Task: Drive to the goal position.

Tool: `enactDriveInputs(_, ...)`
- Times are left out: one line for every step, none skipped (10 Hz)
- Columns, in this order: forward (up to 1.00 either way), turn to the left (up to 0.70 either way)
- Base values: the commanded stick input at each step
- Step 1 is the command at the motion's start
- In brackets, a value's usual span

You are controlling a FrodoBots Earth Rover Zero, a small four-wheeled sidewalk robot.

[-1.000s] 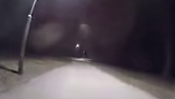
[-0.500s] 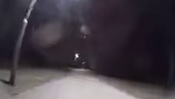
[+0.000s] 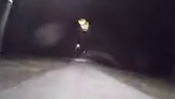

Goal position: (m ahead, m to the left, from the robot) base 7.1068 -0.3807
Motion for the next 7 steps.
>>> enactDriveInputs(1.0,0.0)
enactDriveInputs(1.0,0.0)
enactDriveInputs(1.0,0.0)
enactDriveInputs(1.0,0.0)
enactDriveInputs(1.0,0.0)
enactDriveInputs(1.0,0.0)
enactDriveInputs(1.0,0.0)
